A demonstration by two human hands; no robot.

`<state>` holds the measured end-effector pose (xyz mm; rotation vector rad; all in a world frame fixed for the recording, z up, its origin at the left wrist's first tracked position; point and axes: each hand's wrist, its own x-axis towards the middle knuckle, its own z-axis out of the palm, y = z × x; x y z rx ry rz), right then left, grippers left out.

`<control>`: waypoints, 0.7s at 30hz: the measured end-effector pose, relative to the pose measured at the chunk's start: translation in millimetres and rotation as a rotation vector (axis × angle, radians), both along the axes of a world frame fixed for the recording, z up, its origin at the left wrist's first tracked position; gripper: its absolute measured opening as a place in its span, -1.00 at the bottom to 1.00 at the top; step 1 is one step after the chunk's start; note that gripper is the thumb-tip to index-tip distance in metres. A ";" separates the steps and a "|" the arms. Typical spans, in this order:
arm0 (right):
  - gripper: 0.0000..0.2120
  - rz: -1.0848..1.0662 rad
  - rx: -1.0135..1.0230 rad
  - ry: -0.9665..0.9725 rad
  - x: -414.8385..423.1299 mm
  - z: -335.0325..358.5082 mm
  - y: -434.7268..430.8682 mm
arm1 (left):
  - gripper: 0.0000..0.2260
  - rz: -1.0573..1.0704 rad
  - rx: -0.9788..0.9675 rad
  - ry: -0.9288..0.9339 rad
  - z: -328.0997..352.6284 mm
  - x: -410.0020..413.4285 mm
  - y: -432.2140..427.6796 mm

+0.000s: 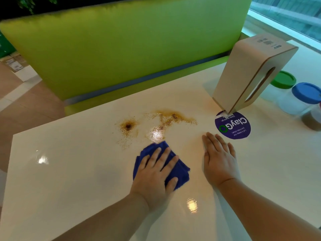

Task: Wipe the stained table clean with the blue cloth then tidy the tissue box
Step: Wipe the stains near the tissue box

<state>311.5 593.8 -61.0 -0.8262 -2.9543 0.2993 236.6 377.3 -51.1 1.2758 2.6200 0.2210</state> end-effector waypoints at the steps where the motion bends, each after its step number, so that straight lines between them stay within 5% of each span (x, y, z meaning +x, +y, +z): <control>1: -0.52 0.000 -0.001 -0.008 -0.4 0.3 -0.4 | -0.50 -0.069 0.000 -0.003 -1.9 5.7 -0.6; 4: -0.52 -0.004 -0.003 -0.017 -1.4 1.5 -1.3 | -0.50 -0.177 0.026 -0.021 -2.3 1.5 -0.7; 9: -0.53 -0.003 -0.014 -0.012 -0.6 3.8 -2.1 | -0.48 0.017 0.017 -0.007 3.4 -5.9 22.8; 14: -0.53 -0.003 -0.017 -0.014 -0.9 3.3 -2.4 | -0.48 -0.148 0.034 -0.024 1.8 0.4 19.1; 21: -0.53 -0.012 -0.018 -0.008 0.1 3.0 -2.8 | -0.47 -0.003 -0.016 0.006 2.2 -19.5 32.1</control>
